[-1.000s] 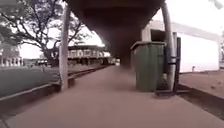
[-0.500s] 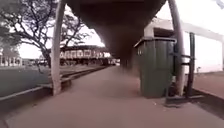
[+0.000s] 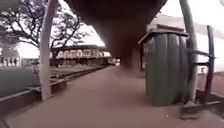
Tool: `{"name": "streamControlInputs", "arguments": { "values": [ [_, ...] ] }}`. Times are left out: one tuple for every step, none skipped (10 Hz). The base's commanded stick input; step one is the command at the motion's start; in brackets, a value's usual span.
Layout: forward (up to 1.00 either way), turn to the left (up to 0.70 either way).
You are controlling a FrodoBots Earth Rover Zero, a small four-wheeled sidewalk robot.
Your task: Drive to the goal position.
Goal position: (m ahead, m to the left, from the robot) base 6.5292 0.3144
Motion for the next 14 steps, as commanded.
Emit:
{"name": "streamControlInputs", "arguments": {
  "values": [
    [0.85,0.0],
    [0.85,0.0],
    [0.85,0.0],
    [0.85,0.0],
    [0.85,0.0],
    [0.85,0.0],
    [0.85,0.0],
    [0.85,0.0],
    [0.85,0.0],
    [0.85,0.0],
    [0.85,0.0],
    [0.85,0.0],
    [0.85,0.0],
    [0.85,0.0]
  ]
}}
